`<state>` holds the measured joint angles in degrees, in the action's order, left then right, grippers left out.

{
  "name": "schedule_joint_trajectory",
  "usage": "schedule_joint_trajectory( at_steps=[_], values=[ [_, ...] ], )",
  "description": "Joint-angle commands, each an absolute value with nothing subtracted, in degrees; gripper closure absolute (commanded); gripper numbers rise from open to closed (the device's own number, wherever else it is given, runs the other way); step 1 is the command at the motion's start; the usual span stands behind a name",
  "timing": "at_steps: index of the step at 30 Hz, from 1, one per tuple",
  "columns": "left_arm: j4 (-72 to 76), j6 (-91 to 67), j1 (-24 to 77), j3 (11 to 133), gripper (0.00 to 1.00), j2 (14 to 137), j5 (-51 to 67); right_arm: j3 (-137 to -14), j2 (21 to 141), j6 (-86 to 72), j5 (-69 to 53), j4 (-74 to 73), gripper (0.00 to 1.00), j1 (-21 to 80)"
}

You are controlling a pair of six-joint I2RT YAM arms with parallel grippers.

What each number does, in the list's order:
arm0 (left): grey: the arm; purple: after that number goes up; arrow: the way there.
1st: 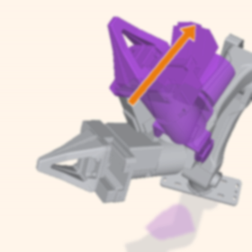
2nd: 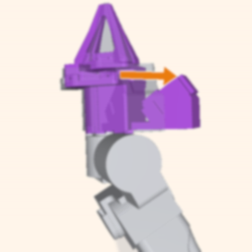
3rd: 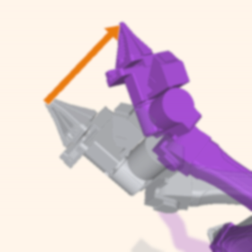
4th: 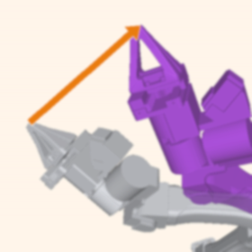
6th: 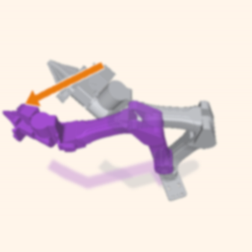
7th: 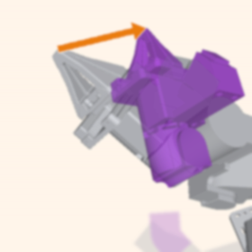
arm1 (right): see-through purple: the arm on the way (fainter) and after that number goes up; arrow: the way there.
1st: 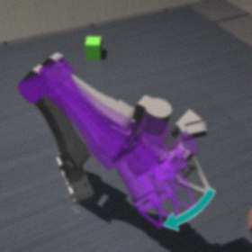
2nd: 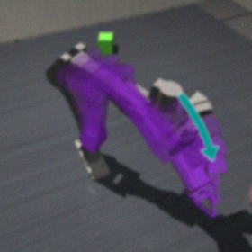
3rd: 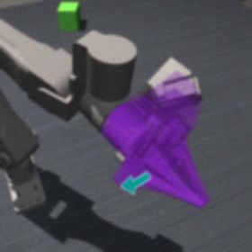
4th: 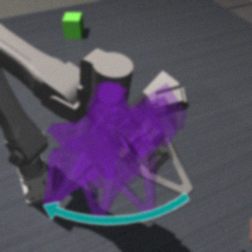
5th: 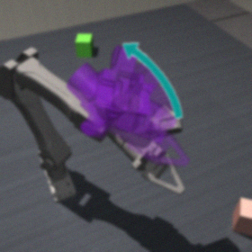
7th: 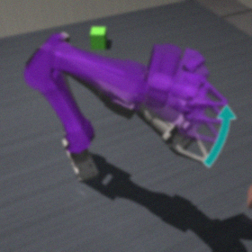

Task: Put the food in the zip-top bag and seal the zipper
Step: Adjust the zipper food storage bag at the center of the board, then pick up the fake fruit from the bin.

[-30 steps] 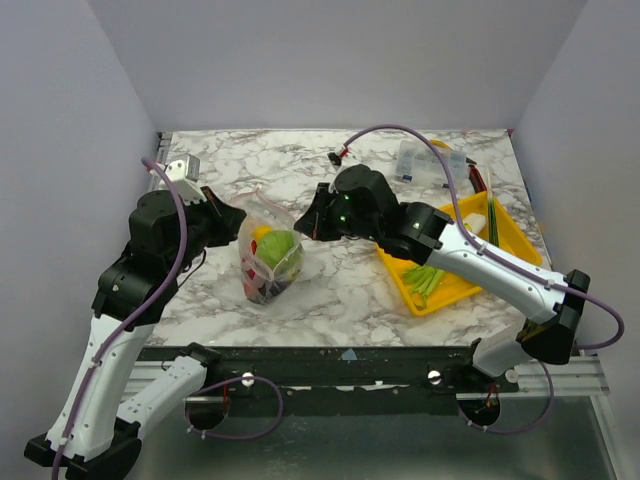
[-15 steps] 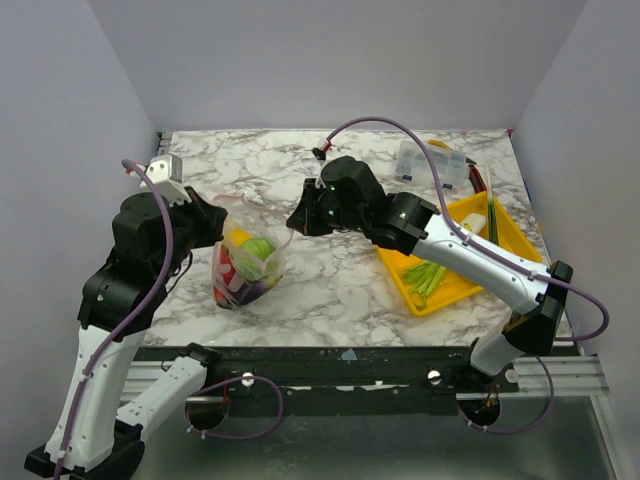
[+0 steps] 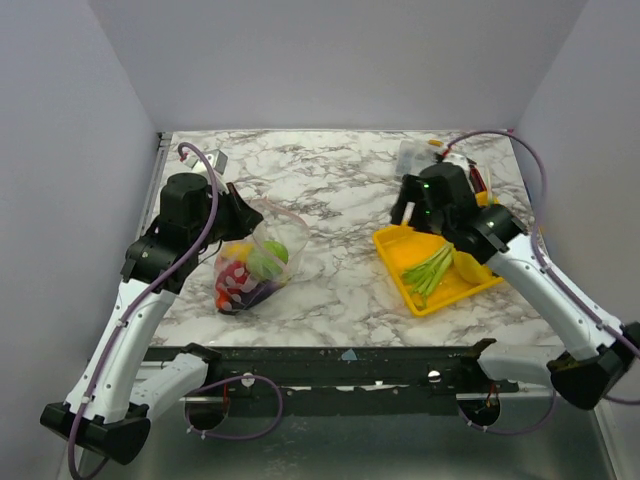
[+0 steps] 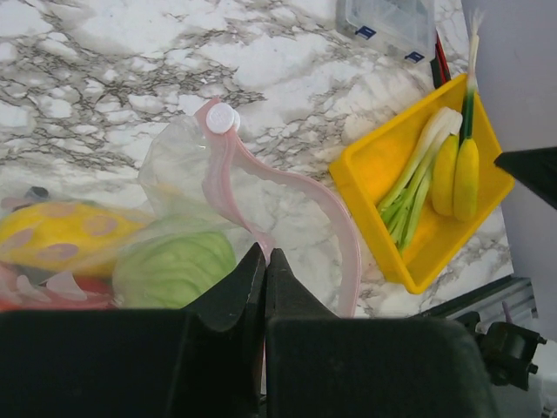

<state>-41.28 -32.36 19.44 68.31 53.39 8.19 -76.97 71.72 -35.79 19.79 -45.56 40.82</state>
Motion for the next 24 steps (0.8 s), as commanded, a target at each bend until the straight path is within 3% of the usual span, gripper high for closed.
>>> schedule_joint_trajectory(
  at_steps=[1,2,6,14,18,20,22,24],
  values=[
    [-37.59,-33.20,18.98,69.09,1.00,54.36,14.43,-66.75,65.67,-32.02,25.17,-48.32,0.05,25.47],
    [-37.14,-33.43,18.98,68.91,1.00,54.35,15.24,-64.56,65.64,-32.45,26.20,-48.10,0.01,21.65],
    [-36.10,-34.01,18.98,68.17,1.00,54.81,18.03,-57.40,67.61,-32.00,18.72,-44.07,0.00,4.70],
    [-35.09,-34.40,18.98,66.55,1.00,55.13,21.60,-57.63,79.26,-26.35,25.30,-40.48,0.00,4.19],
    [-35.07,-34.19,19.03,66.60,1.00,55.02,22.19,-56.13,79.85,-24.76,20.98,-36.73,0.01,4.27],
    [-35.14,-34.10,18.99,66.46,1.00,54.81,22.36,-54.41,78.79,-23.60,18.83,-33.61,0.12,4.30],
    [-35.02,-34.10,19.03,66.19,1.00,54.69,22.32,-53.92,78.40,-23.46,17.61,-32.18,0.40,4.31],
    [-35.00,-34.09,18.99,65.96,1.00,54.58,22.52,-54.67,78.30,-23.69,16.48,-31.94,0.59,4.31]
  ],
)
